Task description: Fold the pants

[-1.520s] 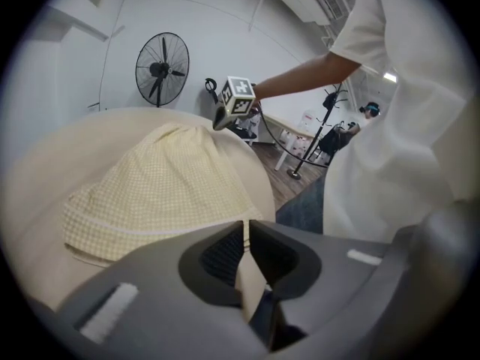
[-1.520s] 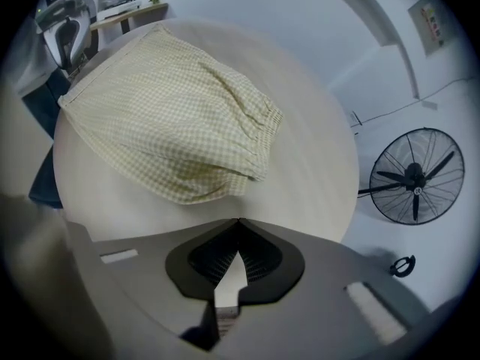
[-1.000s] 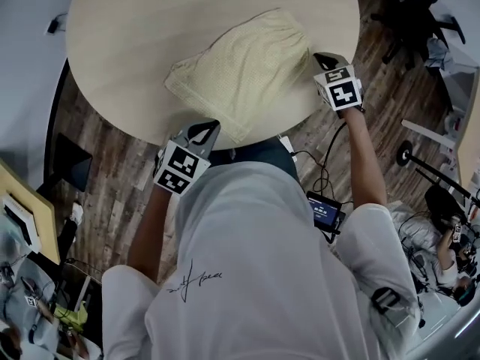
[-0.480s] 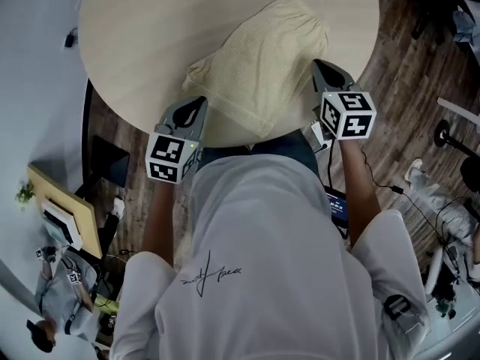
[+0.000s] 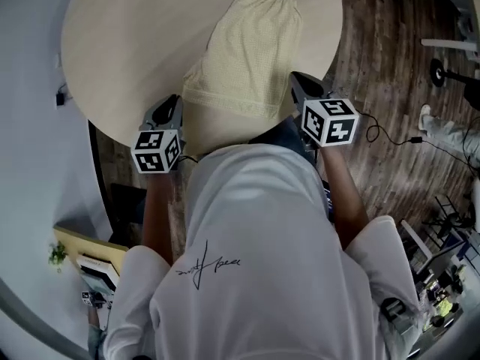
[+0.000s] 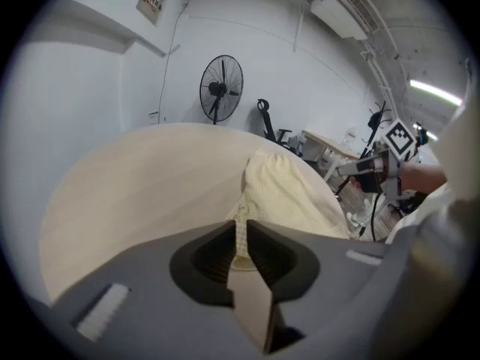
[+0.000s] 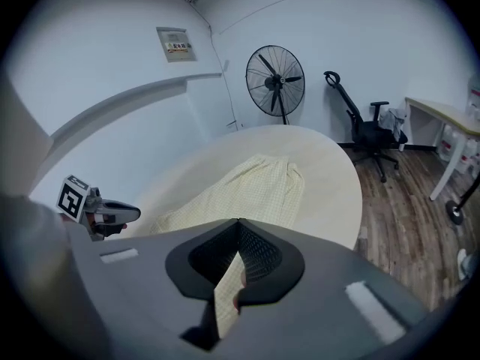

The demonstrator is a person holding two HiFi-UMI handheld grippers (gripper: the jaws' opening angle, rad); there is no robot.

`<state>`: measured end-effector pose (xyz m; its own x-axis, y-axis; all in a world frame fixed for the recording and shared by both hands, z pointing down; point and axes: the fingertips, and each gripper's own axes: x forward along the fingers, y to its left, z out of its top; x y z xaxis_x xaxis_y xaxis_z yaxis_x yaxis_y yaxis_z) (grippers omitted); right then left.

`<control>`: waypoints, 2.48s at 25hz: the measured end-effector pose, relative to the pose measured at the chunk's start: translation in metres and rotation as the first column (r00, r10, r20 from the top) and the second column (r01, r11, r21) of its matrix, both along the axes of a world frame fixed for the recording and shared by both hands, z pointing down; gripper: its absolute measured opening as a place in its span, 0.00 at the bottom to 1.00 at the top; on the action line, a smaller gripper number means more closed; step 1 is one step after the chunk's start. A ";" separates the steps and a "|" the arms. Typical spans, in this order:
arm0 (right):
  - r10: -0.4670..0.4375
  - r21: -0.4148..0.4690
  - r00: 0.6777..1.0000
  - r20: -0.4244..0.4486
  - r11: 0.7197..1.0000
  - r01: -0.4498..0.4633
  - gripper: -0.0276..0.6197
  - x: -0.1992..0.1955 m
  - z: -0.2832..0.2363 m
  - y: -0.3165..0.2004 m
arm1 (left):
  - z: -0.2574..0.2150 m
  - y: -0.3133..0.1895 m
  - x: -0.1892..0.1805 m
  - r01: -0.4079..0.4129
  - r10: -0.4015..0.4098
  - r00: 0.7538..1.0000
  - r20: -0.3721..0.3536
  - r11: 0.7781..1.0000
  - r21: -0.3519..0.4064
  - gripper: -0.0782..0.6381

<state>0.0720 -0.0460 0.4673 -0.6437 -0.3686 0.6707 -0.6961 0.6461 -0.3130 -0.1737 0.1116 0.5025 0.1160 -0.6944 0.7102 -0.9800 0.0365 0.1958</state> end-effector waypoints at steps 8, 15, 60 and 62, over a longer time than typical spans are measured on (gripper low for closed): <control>0.000 0.162 0.972 -0.237 0.986 0.040 0.04 0.021 0.007 0.052 | 0.023 0.001 0.005 -0.019 0.017 0.992 -0.124 1.000 -0.016 0.30; 0.071 0.131 0.965 -0.253 0.991 -0.038 0.04 0.038 0.020 0.063 | 0.050 -0.010 0.014 0.022 -0.037 0.987 -0.155 0.995 -0.096 0.35; 0.712 -0.785 0.682 0.167 0.515 -0.346 0.20 0.033 0.109 0.126 | 0.077 -0.007 0.006 0.036 -0.054 0.992 -0.110 0.986 -0.163 0.30; 0.706 -0.785 0.690 0.162 0.515 -0.343 0.14 0.035 0.112 0.128 | 0.078 -0.007 0.006 0.026 -0.048 0.990 -0.134 0.986 -0.167 0.30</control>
